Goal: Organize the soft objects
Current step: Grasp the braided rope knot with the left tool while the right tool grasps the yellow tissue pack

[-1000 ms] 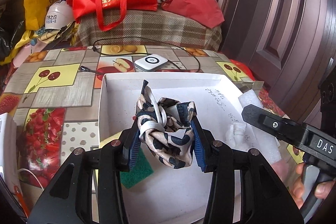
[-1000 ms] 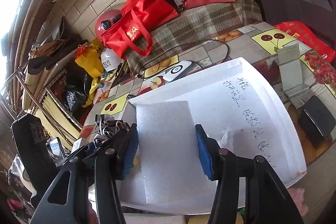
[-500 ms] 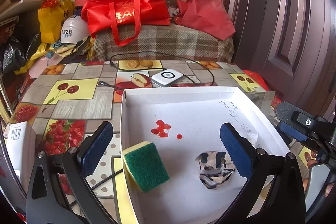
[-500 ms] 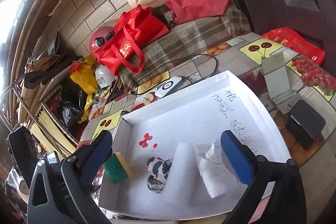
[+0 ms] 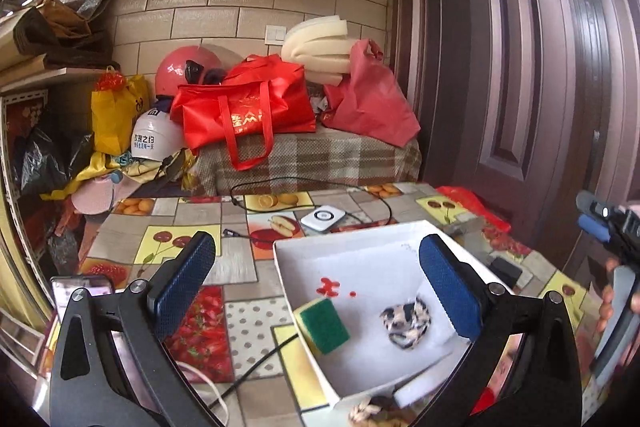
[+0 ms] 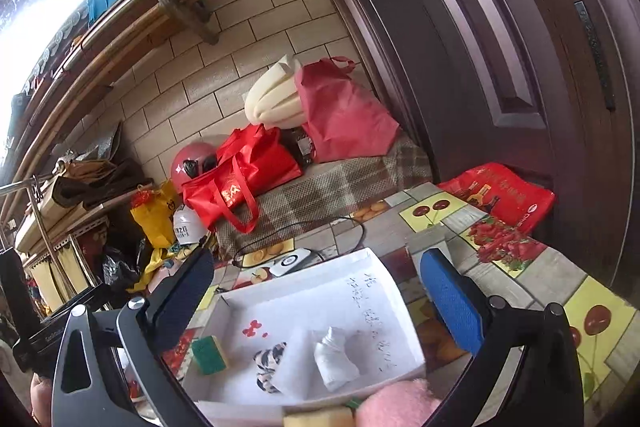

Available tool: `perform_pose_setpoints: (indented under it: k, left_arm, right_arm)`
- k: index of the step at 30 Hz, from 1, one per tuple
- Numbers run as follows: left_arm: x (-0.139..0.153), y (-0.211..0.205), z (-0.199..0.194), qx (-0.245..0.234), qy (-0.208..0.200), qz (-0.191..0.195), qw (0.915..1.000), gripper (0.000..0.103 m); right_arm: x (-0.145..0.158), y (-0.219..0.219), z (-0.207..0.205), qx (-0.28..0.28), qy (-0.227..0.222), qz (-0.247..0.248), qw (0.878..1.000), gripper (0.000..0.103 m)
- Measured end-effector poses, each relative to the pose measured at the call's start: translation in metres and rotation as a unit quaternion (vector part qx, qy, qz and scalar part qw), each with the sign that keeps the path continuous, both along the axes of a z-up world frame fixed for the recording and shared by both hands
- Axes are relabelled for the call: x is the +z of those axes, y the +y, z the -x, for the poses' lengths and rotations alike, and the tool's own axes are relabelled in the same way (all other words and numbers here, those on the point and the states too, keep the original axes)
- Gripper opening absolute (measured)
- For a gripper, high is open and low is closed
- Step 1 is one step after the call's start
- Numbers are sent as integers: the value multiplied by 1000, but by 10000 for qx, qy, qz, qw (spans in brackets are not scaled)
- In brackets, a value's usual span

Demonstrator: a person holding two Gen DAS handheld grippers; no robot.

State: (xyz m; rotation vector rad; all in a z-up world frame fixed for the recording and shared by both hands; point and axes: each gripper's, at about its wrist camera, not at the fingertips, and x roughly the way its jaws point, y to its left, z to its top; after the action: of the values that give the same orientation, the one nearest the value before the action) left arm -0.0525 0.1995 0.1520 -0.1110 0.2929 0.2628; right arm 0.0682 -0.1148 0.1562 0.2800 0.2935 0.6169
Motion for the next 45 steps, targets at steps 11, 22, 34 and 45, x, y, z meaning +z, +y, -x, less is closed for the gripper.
perform_pose_setpoints:
  k: [11,22,34,45]
  left_arm:
    - [-107,-36,24,-1338,1884,377,9722,103]
    - [-148,-51,3,-1342,2825,289,9494,94]
    - [-126,-36,21,-973,2202,170,9704,20]
    - [-67,-35,-6,-847,1268,217,9881,20]
  right_arm:
    - [-76,-5,30,942,731,2145,9694,103]
    - [-128,37,27,1355,1622,3108,9267,103]
    - [-113,2,26,1057,1565,2752,9426,47]
    - [-61,-19,15,567,959,1714,9789,47]
